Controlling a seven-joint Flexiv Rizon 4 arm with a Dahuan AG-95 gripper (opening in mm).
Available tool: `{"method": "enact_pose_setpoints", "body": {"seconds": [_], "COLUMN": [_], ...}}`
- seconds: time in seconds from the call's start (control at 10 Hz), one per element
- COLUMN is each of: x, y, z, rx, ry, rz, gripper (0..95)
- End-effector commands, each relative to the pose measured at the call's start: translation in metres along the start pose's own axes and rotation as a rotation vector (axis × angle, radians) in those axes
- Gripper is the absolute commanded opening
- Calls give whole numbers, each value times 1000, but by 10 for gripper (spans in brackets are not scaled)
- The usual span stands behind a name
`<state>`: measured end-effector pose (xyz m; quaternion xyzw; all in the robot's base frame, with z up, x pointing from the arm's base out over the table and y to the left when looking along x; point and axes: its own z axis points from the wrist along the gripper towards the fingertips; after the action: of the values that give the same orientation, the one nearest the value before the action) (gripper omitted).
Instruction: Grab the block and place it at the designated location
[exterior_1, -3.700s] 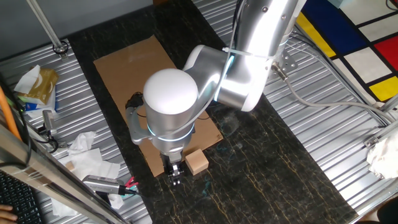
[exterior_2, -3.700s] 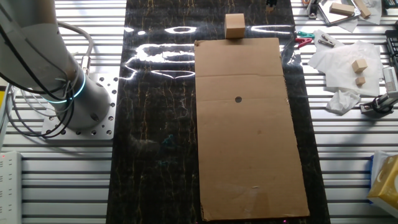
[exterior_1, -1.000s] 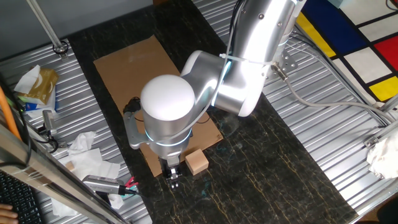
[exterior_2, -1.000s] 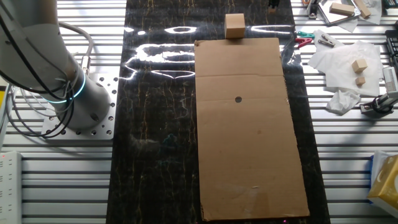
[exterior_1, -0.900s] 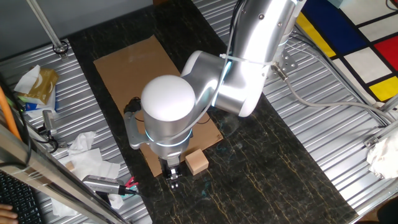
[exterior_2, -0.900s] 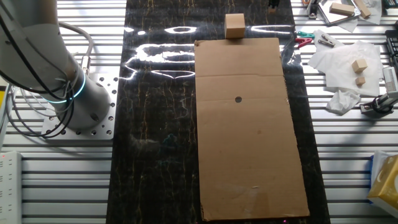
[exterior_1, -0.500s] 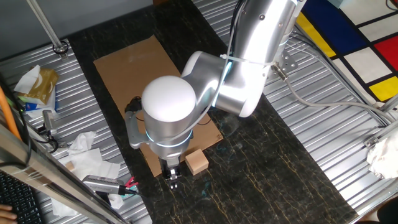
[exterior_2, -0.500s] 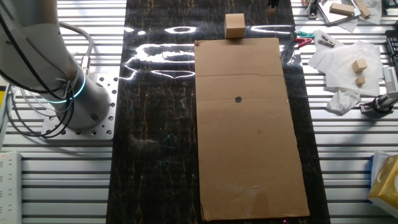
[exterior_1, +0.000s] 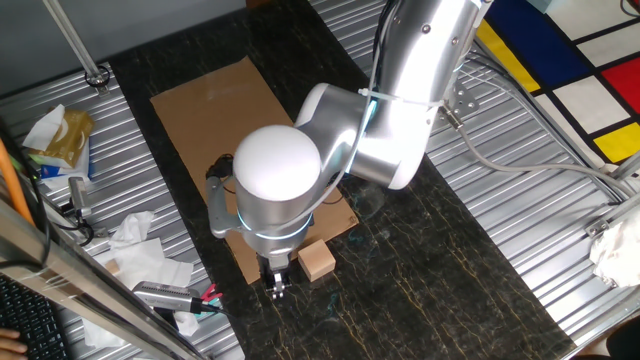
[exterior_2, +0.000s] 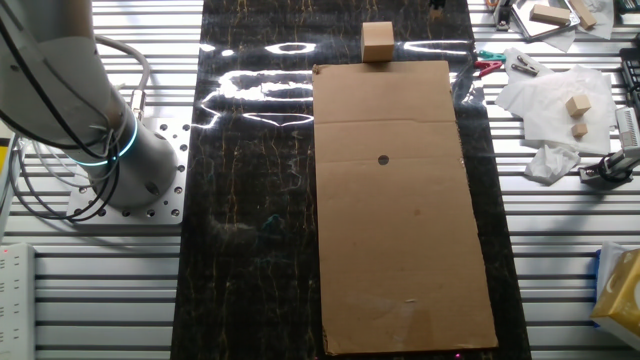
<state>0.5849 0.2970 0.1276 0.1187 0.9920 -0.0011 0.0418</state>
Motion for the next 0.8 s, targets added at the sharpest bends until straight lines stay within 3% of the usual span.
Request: {"method": "enact_pose_setpoints", "body": {"seconds": [0.1, 0.8], "x": [0, 0], "y": [0, 0], "z": [0, 0], "rx": [-5, -2], "ry": [4, 12], "rz": [-8, -35], "gripper": [380, 380]}}
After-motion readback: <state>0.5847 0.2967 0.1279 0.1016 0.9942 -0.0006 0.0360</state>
